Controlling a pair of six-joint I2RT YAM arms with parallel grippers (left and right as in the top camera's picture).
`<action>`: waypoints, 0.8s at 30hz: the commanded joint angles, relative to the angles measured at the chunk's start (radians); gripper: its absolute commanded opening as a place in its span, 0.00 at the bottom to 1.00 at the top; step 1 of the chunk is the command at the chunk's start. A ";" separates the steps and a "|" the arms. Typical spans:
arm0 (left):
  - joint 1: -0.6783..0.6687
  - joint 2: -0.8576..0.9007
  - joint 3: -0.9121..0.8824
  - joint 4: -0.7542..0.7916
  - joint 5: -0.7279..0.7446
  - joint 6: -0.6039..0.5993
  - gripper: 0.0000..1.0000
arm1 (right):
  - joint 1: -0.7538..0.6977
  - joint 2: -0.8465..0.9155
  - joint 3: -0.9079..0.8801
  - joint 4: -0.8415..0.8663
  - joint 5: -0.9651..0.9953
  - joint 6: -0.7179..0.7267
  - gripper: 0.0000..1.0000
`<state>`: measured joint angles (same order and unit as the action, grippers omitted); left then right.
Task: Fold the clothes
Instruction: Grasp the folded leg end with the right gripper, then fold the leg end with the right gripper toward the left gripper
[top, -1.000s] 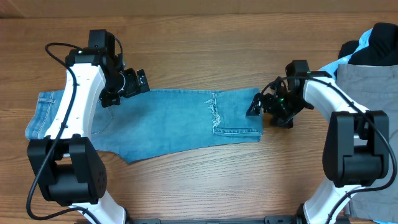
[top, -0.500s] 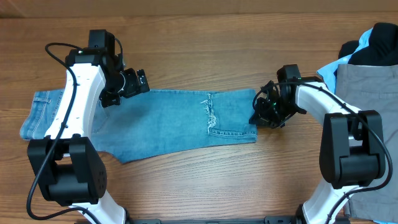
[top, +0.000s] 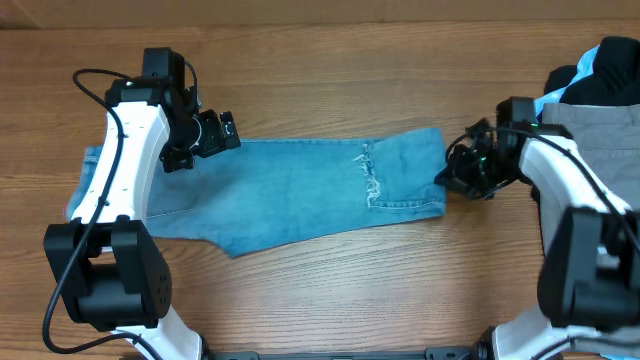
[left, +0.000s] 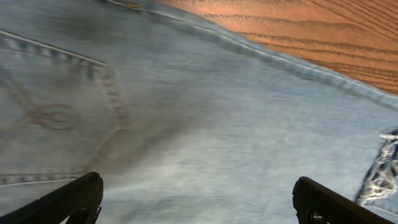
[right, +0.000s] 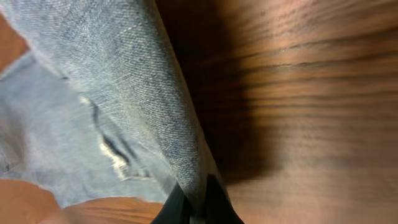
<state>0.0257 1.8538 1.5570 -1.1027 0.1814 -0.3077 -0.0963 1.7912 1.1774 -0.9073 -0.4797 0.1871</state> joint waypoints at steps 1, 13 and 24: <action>-0.007 -0.026 -0.004 0.000 -0.009 -0.002 1.00 | 0.004 -0.103 0.010 -0.019 0.130 0.084 0.04; -0.007 -0.026 -0.004 0.003 -0.009 -0.002 1.00 | 0.199 -0.158 0.032 -0.051 0.440 0.264 0.04; -0.007 -0.026 -0.004 0.004 -0.009 -0.003 1.00 | 0.441 -0.158 0.032 0.067 0.479 0.415 0.04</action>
<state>0.0257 1.8542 1.5570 -1.0992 0.1810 -0.3077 0.2863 1.6650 1.1797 -0.8703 -0.0219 0.5293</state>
